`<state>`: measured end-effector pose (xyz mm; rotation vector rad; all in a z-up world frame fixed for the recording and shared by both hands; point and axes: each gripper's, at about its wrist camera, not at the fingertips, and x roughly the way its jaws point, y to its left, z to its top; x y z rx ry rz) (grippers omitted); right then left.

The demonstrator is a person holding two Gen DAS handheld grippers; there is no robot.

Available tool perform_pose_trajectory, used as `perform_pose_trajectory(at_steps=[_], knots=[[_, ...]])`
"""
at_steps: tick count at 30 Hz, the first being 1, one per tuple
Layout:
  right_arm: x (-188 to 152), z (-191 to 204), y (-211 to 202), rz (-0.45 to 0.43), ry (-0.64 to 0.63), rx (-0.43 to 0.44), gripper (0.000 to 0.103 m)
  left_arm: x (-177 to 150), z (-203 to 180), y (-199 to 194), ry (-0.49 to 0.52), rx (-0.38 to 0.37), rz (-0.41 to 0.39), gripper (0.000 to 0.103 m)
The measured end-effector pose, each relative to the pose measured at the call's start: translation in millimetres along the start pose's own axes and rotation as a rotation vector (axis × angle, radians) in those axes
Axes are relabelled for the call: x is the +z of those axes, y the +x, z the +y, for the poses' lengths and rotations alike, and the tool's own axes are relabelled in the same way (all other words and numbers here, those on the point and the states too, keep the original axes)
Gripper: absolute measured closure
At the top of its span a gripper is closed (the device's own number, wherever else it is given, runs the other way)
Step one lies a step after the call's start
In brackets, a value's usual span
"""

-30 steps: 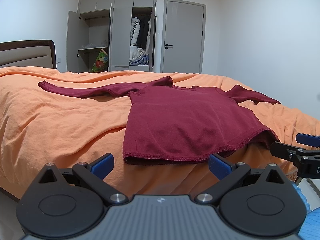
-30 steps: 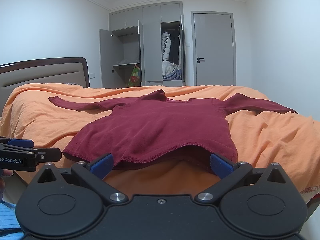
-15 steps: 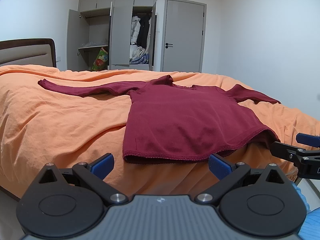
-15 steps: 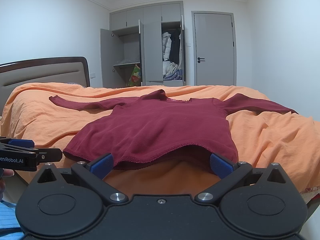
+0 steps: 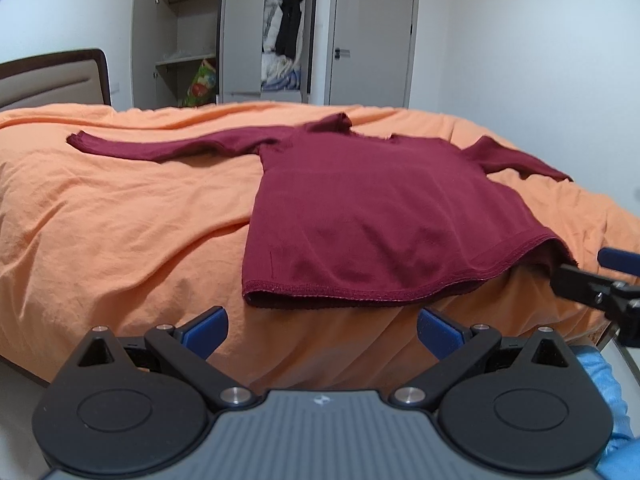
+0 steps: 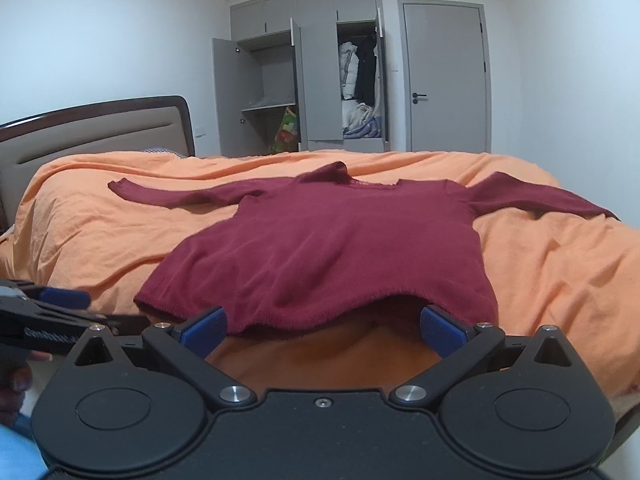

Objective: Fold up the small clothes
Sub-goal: 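Move the right gripper to a sleeve cuff and close on it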

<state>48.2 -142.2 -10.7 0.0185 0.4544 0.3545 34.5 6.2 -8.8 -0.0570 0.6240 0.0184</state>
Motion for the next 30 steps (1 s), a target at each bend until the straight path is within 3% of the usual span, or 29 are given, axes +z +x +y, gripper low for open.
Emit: perform_pose_trajectory(at_steps=[10,21,30], knots=[[48,-18,42,-0.039,0.035,0.0,0.0,54,13,37,-0.013,0.09,0.005,0.0],[118,-63,96,-0.032,0.08,-0.109,0.0,165,27,85,0.072,0.222,-0.034,0.0],[154,-115,138,0.002,0.068,-0.215,0.0,234,11,141,0.079,0.173,-0.048,0.0]])
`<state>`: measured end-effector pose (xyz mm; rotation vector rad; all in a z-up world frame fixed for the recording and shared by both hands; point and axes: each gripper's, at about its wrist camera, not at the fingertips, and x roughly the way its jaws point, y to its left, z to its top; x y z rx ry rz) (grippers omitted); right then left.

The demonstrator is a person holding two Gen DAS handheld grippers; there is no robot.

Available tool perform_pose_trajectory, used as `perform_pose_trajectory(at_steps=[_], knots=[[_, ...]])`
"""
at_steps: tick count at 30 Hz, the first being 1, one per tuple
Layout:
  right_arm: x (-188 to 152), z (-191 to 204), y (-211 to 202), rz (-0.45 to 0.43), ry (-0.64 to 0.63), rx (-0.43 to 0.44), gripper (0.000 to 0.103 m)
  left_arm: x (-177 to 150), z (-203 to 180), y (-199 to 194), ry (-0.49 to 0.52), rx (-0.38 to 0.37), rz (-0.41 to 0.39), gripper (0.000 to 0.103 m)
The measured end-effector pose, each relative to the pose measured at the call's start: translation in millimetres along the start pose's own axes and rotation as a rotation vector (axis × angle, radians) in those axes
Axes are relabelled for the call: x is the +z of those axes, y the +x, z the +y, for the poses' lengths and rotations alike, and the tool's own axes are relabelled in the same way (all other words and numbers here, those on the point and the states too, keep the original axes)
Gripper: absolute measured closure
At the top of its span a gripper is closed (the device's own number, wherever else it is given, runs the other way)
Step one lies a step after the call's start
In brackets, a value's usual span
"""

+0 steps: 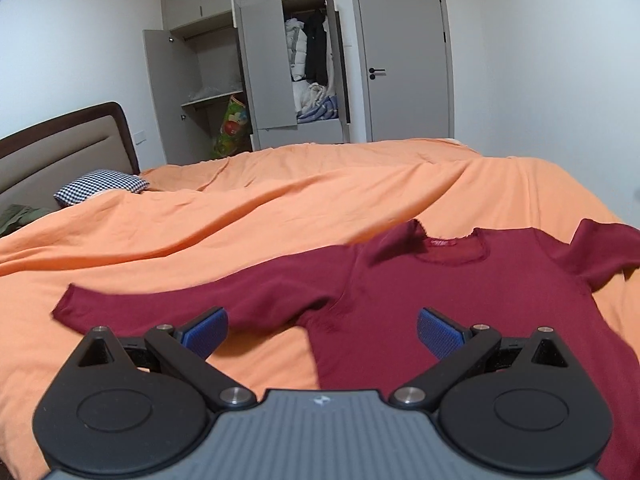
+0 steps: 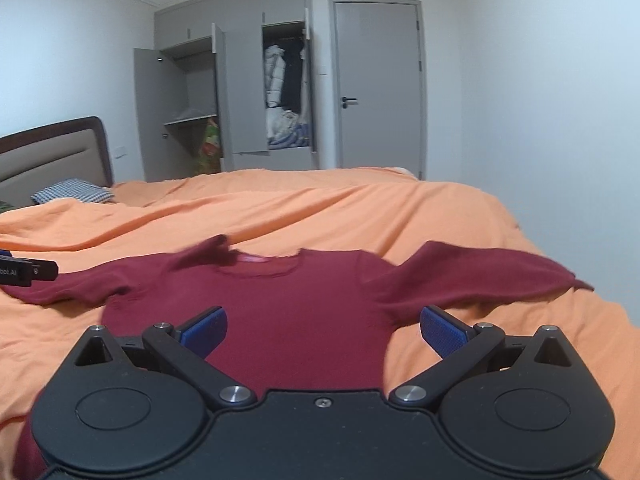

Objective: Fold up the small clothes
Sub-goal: 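Move the right gripper to a sleeve cuff and close on it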

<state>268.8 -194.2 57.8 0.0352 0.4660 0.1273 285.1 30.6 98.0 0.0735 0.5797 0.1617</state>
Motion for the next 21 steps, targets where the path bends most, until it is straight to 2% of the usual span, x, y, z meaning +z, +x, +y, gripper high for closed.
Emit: perform_pose_trajectory(at_steps=[5,16,21], knots=[[9,-30,28,0.015,0.035,-0.025,0.0,15,-28,28,0.005,-0.023,0.02,0.0],[5,-99,81,0.076,0.103,-0.116,0.0,7,-97,80,-0.007,-0.097,0.073,0.0],[-5,-133,101,0.024,0.129,-0.13,0.0,2,-121,106,-0.018,-0.128,0.108,0.0]])
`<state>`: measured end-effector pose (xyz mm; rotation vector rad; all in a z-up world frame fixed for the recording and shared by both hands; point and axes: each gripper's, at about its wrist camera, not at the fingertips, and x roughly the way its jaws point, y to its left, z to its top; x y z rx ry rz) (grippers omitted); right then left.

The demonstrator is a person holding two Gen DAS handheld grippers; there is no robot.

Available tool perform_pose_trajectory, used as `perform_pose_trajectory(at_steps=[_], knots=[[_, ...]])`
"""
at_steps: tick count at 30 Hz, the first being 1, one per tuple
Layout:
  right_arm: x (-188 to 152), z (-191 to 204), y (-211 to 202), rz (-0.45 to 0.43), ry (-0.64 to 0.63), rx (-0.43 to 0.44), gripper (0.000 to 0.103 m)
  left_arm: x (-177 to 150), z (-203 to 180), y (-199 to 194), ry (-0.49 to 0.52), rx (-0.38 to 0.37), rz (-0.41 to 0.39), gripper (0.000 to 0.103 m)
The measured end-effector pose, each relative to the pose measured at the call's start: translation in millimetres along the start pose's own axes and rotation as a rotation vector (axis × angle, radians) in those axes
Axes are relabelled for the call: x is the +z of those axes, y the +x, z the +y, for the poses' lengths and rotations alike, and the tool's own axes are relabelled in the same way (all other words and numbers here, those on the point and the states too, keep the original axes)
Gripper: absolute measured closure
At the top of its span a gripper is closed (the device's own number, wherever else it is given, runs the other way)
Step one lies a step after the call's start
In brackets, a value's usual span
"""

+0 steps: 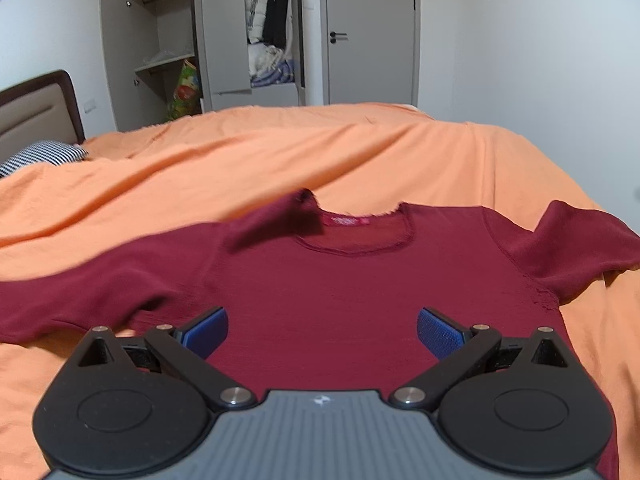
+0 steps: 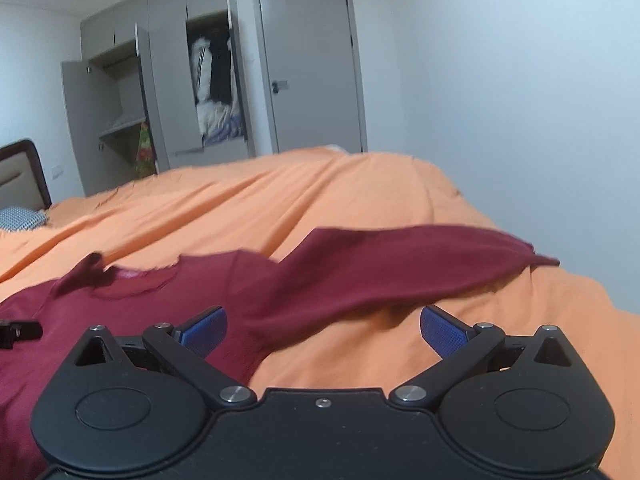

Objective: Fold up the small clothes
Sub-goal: 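Move the right gripper to a sleeve cuff and close on it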

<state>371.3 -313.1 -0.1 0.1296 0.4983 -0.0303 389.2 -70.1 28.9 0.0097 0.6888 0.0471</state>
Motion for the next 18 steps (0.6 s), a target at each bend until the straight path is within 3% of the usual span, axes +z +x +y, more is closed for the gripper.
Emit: perform_pose_trajectory(at_steps=[3,12,18], knots=[[-1,-25,18,-0.038,0.031,-0.015,0.0,-4,-9,15,-0.005,-0.008,0.012,0.0],[14,-122,76,-0.056,0.304,-0.11,0.0,-22,-21,41,0.002,0.019,0.004,0.0],[31,-172,134,-0.003,0.373,-0.212,0.001,-23,-24,51,0.007,0.031,0.054,0.0]])
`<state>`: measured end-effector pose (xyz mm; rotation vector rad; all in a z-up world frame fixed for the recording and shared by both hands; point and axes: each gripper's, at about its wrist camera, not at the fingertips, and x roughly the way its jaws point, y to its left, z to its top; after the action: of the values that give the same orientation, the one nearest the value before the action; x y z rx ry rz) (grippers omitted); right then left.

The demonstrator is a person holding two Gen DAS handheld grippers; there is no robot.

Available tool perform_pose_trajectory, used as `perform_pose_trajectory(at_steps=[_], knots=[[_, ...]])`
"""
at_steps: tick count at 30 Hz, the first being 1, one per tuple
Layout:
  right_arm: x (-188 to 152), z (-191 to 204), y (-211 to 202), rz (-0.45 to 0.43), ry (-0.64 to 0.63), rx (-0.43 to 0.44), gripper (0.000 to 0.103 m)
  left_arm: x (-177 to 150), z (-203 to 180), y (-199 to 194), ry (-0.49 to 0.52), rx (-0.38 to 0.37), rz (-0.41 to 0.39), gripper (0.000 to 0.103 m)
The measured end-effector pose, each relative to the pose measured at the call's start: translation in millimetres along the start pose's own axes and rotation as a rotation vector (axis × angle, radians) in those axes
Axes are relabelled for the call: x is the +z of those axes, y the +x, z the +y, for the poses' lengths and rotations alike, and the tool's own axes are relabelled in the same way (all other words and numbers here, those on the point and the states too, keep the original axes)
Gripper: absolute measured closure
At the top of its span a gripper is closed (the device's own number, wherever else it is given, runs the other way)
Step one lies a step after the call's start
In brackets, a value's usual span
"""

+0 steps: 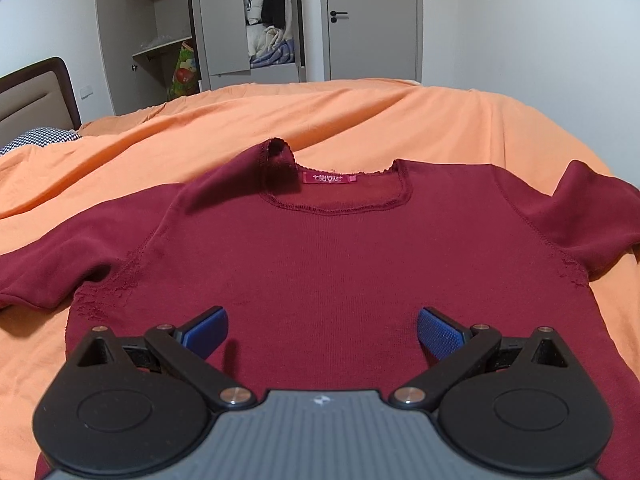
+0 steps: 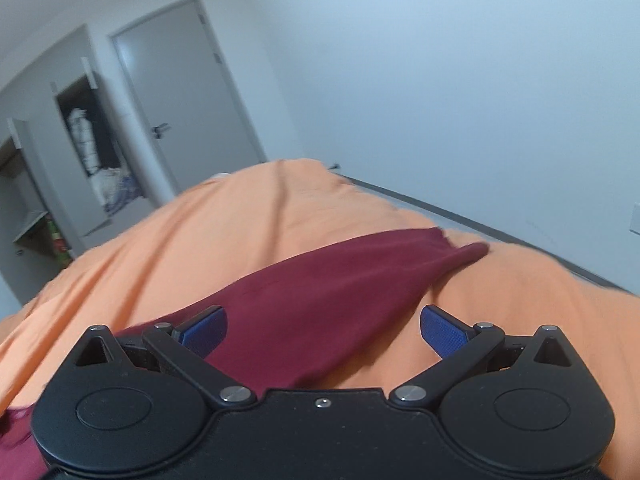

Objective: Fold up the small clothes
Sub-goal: 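Move the right gripper to a sleeve cuff and close on it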

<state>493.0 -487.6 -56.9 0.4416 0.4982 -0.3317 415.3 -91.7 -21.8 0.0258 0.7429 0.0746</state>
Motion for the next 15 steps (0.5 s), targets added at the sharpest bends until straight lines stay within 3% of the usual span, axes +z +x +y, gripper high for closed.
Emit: perform_pose_trajectory(at_steps=[6,9,12,14,15], knots=[[18,-33,50,0.041,0.121,-0.14,0.011,7,-2,5,-0.022,0.011,0.044,0.0],[19,-43,64,0.056,0.134,-0.172,0.025,10,-2,7,-0.025,0.02,0.051,0.0],[17,-45,73,0.057,0.119,-0.181,0.05,12,-3,8,-0.017,0.026,0.054,0.0],[17,-43,77,0.057,0.107,-0.169,0.074,13,-3,7,-0.018,0.026,0.056,0.0],[17,-41,76,0.053,0.103,-0.163,0.08,14,-3,7,-0.018,0.025,0.056,0.0]])
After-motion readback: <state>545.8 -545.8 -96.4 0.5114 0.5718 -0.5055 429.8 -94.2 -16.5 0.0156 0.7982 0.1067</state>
